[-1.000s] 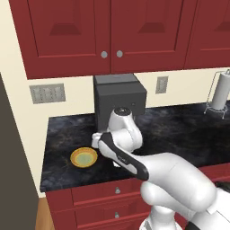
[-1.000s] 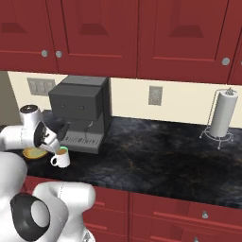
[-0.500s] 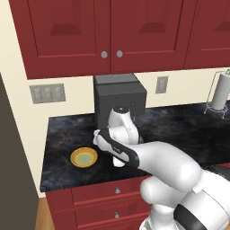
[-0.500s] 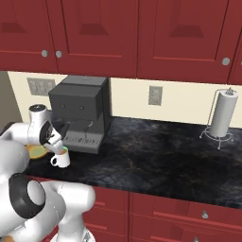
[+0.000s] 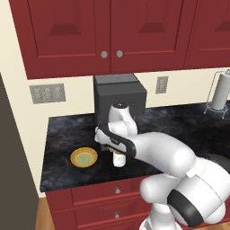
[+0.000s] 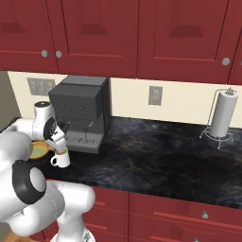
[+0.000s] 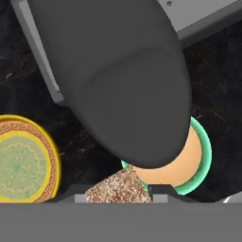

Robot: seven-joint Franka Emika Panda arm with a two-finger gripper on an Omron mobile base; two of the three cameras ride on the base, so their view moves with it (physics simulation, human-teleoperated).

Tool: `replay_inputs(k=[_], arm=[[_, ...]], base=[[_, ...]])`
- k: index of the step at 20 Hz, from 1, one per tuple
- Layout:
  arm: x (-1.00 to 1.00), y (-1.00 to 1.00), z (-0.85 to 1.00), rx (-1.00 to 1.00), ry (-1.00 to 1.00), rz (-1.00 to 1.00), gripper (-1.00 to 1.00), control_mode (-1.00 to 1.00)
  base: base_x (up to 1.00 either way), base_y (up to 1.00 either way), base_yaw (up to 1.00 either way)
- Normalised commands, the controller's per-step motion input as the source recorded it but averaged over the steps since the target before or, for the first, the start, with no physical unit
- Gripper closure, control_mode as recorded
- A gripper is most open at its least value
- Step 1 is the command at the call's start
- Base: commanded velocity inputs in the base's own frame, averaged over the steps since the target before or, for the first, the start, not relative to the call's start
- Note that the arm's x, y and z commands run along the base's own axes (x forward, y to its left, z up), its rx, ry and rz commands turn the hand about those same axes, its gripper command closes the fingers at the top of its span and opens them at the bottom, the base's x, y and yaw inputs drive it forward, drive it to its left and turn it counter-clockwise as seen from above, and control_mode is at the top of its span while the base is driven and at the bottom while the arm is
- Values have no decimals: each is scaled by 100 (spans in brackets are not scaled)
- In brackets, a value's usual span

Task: Take a sugar cube from the saucer and place it inside the coffee. Then, grab milk from the fridge and place it next to the coffee on the counter to sweeten the coffee.

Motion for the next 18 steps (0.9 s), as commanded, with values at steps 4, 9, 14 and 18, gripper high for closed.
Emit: replay_inputs(k=[4,9,14,18], arm=[[10,-31,-8,0,0,0,100,-100],[14,-12,-20,0,0,0,100,-100],[1,-23,-8,0,0,0,100,-100],[0,0,-2,0,0,0,100,-100]], base=[[0,0,0],[0,0,0],[0,0,0],[0,0,0]])
